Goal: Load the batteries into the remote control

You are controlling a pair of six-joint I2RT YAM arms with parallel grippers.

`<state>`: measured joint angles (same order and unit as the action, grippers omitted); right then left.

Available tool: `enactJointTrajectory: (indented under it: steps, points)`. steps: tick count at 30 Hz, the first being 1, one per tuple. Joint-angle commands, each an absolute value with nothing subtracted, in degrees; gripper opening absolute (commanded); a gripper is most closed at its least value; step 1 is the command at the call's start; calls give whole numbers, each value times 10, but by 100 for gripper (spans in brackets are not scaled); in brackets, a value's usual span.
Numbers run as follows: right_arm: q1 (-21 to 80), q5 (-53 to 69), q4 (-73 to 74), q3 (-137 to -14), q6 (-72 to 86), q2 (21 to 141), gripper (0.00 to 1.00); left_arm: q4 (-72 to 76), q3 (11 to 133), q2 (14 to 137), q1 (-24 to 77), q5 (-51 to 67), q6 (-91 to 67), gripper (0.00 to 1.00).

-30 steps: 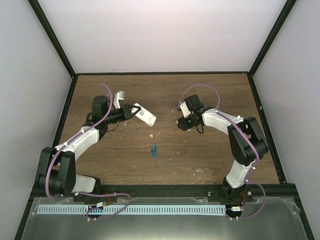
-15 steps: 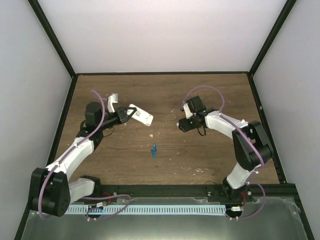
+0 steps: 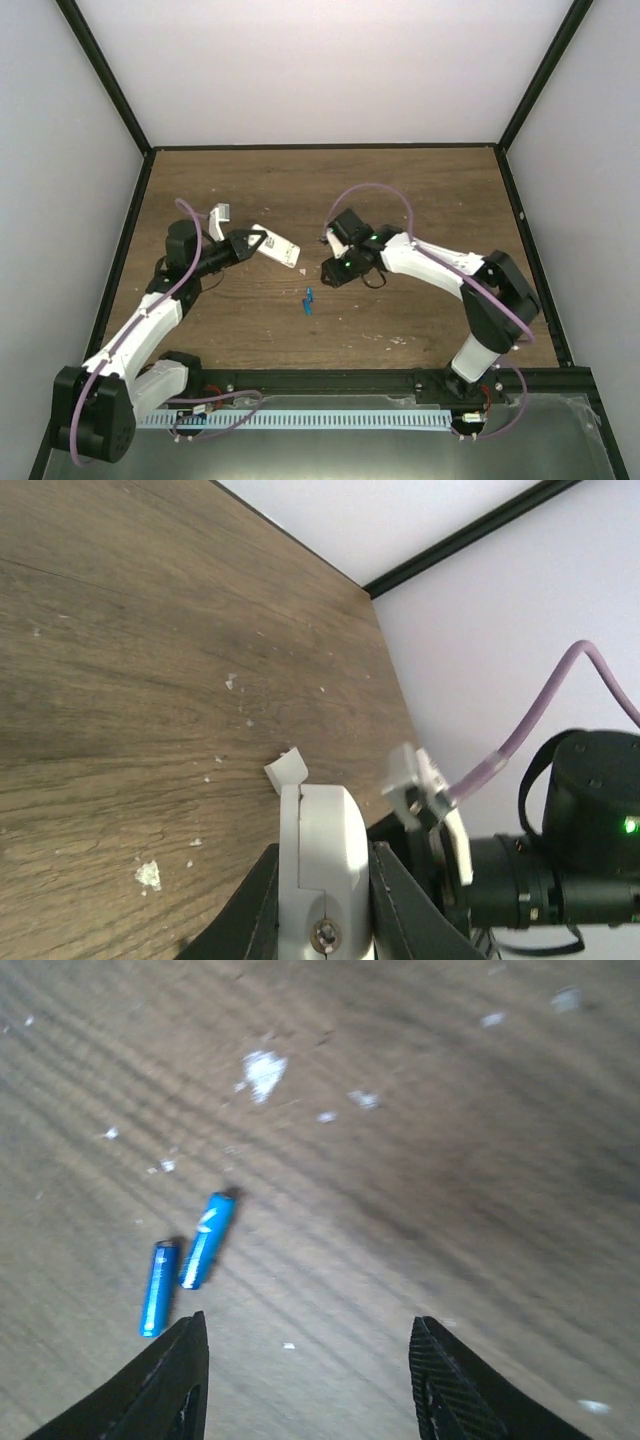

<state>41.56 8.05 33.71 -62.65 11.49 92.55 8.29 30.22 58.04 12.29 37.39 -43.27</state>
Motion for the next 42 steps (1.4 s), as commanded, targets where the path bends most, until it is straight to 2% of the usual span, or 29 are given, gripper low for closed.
enactJointTrajectory:
  steps: [1,15,27,30,42]
  points:
    - [464,105,371,-670,147,973,46,39,294,547,120,337,-430,0]
    - [517,140,373,-718,143,1036,34,-115,270,451,112,234,-428,0]
    - [546,123,388,-743,145,1072,28,-139,274,433,112,222,-430,0]
    - [551,124,387,-745,150,1076,22,-139,272,432,112,223,-430,0]
    - [559,121,387,-749,161,1092,21,-142,268,428,111,225,-432,0]
